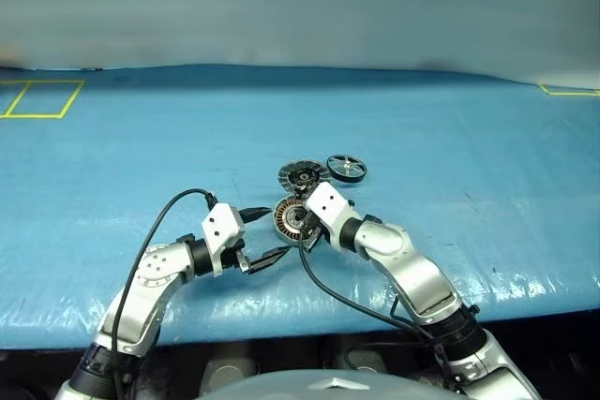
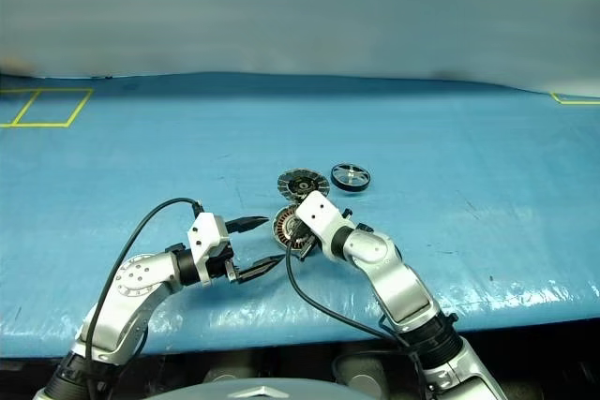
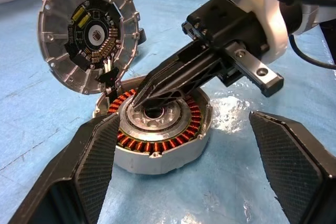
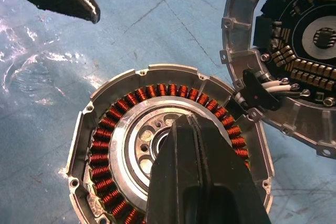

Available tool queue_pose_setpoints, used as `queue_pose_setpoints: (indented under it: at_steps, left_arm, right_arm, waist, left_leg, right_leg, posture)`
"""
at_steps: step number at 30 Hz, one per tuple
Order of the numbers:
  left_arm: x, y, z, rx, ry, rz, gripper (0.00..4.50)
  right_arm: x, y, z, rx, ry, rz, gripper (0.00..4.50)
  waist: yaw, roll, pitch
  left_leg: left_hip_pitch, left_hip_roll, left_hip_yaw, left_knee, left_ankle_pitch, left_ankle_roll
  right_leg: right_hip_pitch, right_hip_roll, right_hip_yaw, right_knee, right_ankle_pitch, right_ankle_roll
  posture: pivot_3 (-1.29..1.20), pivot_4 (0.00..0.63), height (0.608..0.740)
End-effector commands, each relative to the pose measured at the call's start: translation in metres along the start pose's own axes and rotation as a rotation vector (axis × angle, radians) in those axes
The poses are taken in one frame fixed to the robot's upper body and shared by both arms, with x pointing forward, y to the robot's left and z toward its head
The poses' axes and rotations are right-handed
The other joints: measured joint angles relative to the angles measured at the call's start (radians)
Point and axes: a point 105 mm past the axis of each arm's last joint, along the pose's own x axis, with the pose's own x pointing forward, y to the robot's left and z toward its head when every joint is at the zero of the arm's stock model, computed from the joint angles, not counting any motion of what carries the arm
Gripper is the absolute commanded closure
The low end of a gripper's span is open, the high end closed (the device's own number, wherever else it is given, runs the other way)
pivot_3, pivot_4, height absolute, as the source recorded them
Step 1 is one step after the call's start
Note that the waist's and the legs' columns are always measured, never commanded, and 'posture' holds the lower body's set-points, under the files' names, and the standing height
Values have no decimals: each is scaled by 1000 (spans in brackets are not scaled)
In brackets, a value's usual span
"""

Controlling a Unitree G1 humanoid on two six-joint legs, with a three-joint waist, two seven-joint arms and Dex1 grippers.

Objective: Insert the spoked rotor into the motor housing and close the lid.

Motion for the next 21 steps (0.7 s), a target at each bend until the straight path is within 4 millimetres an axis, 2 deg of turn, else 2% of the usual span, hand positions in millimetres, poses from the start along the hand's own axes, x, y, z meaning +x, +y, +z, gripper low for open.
queue_pose_setpoints:
  at_steps: [1, 4, 6, 10, 13, 21]
  left_arm:
    - [1, 3, 2, 20, -26, -3, 288]
    - [0, 4, -5, 18, -22, -5, 288]
    - [1, 4, -6, 18, -24, -6, 288]
    - [1, 3, -8, 19, -27, -8, 288]
    - [0, 3, -10, 18, -26, -8, 288]
    - [-1, 4, -16, 7, -26, -9, 288]
  right_arm:
    - [-5, 18, -63, 73, 235, 59, 4488]
    - [-4, 15, -59, 77, 212, 49, 4488]
    - [-4, 16, -49, 112, 155, 58, 4488]
    - [-6, 9, -7, 192, -101, 46, 4488]
    - [-12, 5, 15, 272, -219, 55, 4488]
    - [-10, 0, 22, 277, -244, 48, 4488]
  waist:
    - [2, 1, -1]
    - [3, 1, -1]
    - [4, 1, -2]
    - [4, 1, 0]
    - [-5, 1, 4]
    - [-4, 3, 14]
  left_leg:
    - [0, 0, 0, 0, 0, 0]
    - [0, 0, 0, 0, -1, 1]
    - [-1, 0, 0, 0, -1, 1]
    - [-3, 0, -1, -1, -1, 1]
    - [-6, 0, 0, 0, -1, 1]
    - [-8, 1, 0, -1, -1, 1]
  right_leg:
    - [0, 0, 0, 0, 0, 0]
    - [0, -1, 0, -1, 0, 0]
    - [0, -1, -1, -1, 0, 0]
    - [-2, -1, -1, -2, 0, 0]
    - [-3, 1, -1, -1, 0, 0]
    - [-4, 2, 0, -1, 0, -1]
  posture:
    - [0, 150, 740]
    - [0, 150, 740]
    - [0, 150, 740]
    - [0, 150, 740]
    - [0, 150, 740]
    - [0, 150, 740]
